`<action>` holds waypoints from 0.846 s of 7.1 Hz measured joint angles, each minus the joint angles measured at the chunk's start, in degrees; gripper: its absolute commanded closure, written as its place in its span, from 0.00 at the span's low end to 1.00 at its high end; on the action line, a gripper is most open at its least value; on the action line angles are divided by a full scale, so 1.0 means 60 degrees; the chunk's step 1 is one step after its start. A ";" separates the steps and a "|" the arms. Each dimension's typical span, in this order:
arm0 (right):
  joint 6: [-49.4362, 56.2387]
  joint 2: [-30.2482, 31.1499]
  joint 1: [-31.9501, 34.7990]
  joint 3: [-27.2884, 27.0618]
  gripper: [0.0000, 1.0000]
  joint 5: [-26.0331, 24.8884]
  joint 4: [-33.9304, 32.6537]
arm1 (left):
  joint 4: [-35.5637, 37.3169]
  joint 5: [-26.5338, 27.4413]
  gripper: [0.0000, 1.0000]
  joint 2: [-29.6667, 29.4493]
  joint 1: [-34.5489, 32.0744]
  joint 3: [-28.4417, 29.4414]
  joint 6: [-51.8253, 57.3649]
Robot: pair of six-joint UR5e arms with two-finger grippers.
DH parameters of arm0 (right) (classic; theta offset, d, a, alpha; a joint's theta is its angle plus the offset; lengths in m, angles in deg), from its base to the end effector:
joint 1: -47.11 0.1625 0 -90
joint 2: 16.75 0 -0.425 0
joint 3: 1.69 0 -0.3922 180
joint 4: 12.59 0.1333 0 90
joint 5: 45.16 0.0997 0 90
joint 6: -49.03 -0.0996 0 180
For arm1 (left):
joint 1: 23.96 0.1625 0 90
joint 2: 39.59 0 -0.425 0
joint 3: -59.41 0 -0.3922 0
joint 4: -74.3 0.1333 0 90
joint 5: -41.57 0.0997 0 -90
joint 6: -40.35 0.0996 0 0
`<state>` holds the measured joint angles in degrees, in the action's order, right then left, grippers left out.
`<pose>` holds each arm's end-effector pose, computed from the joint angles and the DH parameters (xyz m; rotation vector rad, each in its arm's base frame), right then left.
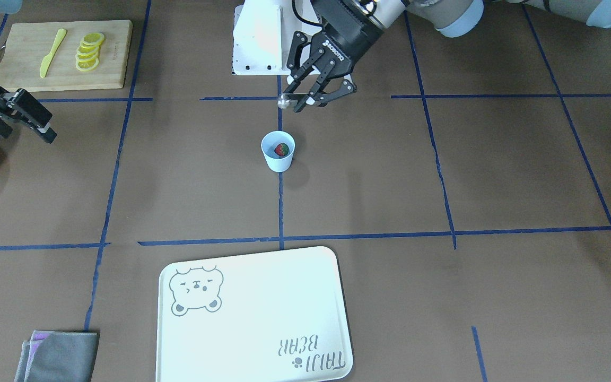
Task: Mash ice and strawberries in cup
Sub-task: 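Lower the held rod into the light-blue cup with the left gripper, then press the rod down into the cup with the left gripper to crush contents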
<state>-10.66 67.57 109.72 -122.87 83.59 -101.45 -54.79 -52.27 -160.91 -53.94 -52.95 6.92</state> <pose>-0.1589 -0.4608 0.3500 0.0136 -0.9126 0.3001 0.4111 -0.3834 0.1052 1.0820 1.2253 0.4113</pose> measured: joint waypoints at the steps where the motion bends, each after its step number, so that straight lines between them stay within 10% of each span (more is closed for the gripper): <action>1: 0.0066 0.0132 0.0170 -0.0073 0.00 0.0149 0.0009 | -0.0865 0.1036 1.00 -0.0020 0.0511 0.0144 0.0599; 6: 0.0206 0.0192 0.0379 -0.0121 0.00 0.0265 0.0001 | -0.6062 0.3340 1.00 -0.0316 0.1440 0.2831 0.1114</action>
<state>-9.42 68.72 111.99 -123.60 85.18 -101.45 -91.17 -32.22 -162.81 -45.30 -35.96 13.60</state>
